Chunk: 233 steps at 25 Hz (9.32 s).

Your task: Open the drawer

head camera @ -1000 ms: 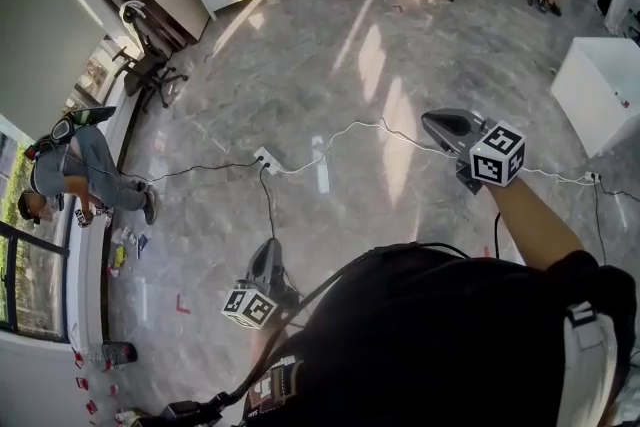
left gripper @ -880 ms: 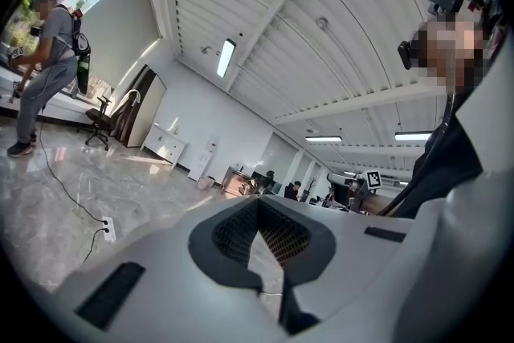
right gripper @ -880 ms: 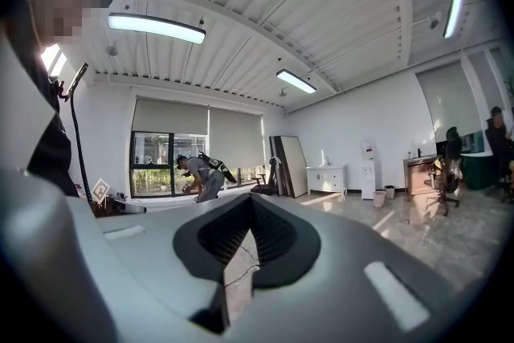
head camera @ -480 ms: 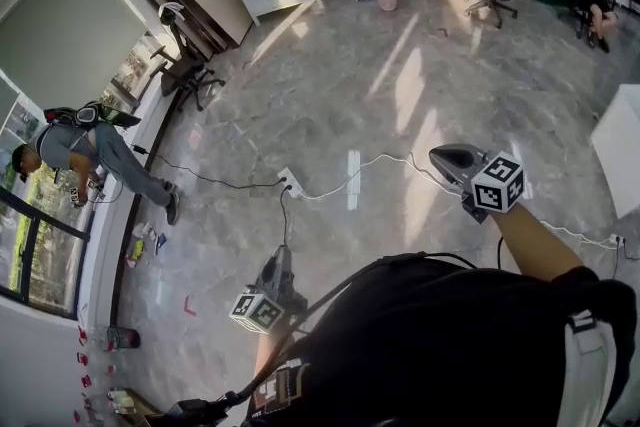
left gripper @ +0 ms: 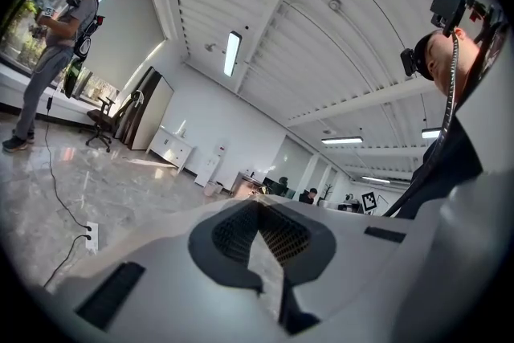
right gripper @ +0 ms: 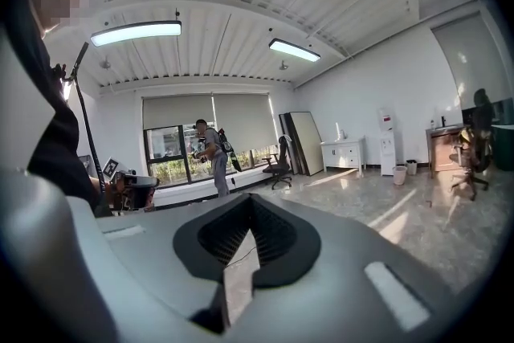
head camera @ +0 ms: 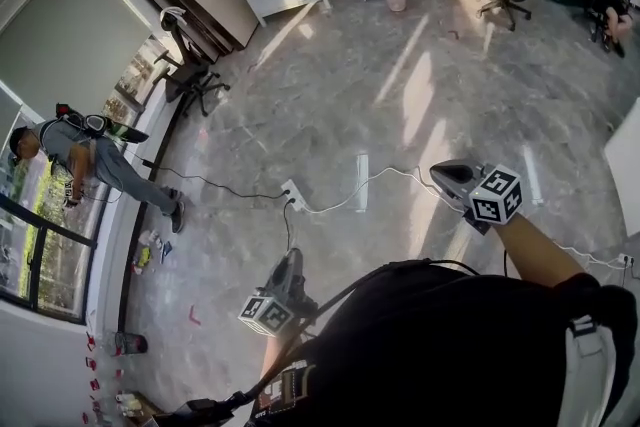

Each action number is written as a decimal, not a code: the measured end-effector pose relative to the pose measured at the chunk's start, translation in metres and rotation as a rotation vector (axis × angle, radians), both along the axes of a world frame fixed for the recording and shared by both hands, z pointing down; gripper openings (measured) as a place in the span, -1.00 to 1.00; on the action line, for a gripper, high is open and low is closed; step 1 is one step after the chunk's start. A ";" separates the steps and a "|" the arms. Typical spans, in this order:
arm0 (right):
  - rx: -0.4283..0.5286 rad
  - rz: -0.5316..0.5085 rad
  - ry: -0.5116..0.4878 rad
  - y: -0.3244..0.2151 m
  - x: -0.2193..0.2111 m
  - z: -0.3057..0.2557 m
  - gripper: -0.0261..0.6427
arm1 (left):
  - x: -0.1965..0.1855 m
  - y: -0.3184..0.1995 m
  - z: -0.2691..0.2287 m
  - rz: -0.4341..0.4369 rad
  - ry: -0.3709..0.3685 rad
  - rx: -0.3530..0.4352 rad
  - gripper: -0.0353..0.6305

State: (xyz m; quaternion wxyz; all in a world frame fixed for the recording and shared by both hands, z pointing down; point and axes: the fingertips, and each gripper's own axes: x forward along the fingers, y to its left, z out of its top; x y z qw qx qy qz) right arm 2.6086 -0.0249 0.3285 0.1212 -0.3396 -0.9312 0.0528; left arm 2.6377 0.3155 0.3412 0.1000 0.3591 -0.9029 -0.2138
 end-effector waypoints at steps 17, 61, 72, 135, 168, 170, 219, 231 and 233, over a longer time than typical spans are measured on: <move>0.021 0.175 -0.015 0.095 -0.199 -0.017 -0.92 | -0.258 0.093 -0.001 0.196 -0.037 0.043 -0.92; -0.045 0.144 0.091 -0.187 -0.622 0.041 -0.92 | -0.691 -0.196 0.011 0.154 0.051 0.043 -0.92; -0.045 0.267 0.107 -0.109 -0.785 0.032 -0.92 | -0.879 -0.132 0.014 0.298 0.033 0.082 -0.92; -0.016 0.022 0.056 0.020 -1.425 -0.003 -0.92 | -1.428 0.010 -0.012 0.057 -0.009 0.074 -0.92; -0.041 -0.152 0.076 -0.042 -1.751 0.006 -0.92 | -1.682 -0.062 -0.025 -0.128 0.006 0.059 -0.92; -0.049 -0.158 0.084 -0.042 -1.762 0.011 -0.92 | -1.694 -0.064 -0.023 -0.130 0.015 0.043 -0.92; 0.007 -0.209 0.065 0.134 -2.200 -0.005 -0.92 | -2.126 0.114 -0.028 -0.182 -0.007 0.079 -0.92; -0.029 -0.283 0.105 0.091 -2.312 0.012 -0.92 | -2.211 0.053 -0.025 -0.248 0.036 0.076 -0.92; -0.033 -0.288 0.114 0.095 -2.322 0.018 -0.92 | -2.223 0.056 -0.022 -0.246 0.036 0.075 -0.92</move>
